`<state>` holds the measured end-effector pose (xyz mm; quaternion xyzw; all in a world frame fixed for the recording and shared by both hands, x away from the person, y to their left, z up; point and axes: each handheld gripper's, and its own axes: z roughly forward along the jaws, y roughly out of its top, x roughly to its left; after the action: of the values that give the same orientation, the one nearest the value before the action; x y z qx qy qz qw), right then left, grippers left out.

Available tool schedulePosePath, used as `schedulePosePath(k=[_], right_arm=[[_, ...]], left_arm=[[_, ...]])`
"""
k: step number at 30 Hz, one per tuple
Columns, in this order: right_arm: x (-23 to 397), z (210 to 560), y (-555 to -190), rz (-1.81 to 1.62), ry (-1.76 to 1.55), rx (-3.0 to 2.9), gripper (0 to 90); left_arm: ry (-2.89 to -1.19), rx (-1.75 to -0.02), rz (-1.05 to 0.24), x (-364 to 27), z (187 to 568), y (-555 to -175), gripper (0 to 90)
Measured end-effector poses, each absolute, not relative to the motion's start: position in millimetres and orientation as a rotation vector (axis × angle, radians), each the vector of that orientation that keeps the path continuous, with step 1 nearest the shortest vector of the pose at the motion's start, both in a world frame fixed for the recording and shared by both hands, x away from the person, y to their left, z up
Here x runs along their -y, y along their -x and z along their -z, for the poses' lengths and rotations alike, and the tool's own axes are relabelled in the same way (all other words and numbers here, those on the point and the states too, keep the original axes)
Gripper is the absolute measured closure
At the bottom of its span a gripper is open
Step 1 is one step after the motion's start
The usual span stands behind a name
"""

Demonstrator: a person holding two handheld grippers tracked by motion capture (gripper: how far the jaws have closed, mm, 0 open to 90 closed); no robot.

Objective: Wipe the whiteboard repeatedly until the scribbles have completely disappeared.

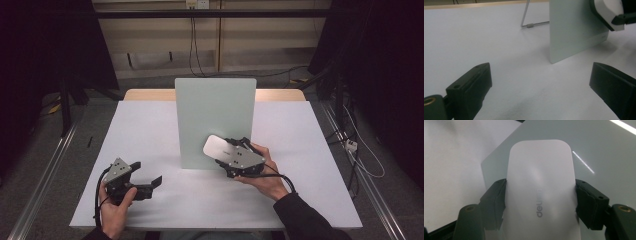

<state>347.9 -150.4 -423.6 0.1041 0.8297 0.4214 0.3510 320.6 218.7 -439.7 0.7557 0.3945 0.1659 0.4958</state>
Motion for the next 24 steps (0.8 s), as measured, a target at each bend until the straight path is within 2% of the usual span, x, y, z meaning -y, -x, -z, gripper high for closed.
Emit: schedulePosePath(k=[13,19,24], right_arm=[[124.0,455.7,-344.2,-1.053,-0.172,-2.28,30.4],[124.8,454.0,-344.5,-1.054,-0.175,-2.276,30.5],[144.5,434.7,-346.2,-1.087,-0.234,-2.2,31.1]], left_arm=[[-1.829,-0.954,-0.402,-219.1,439.4,-320.6,4.2],[-1.827,-0.954,-0.405,-219.0,439.1,-320.2,4.2],[-1.829,-0.955,-0.402,-219.3,439.6,-320.6,4.2]])
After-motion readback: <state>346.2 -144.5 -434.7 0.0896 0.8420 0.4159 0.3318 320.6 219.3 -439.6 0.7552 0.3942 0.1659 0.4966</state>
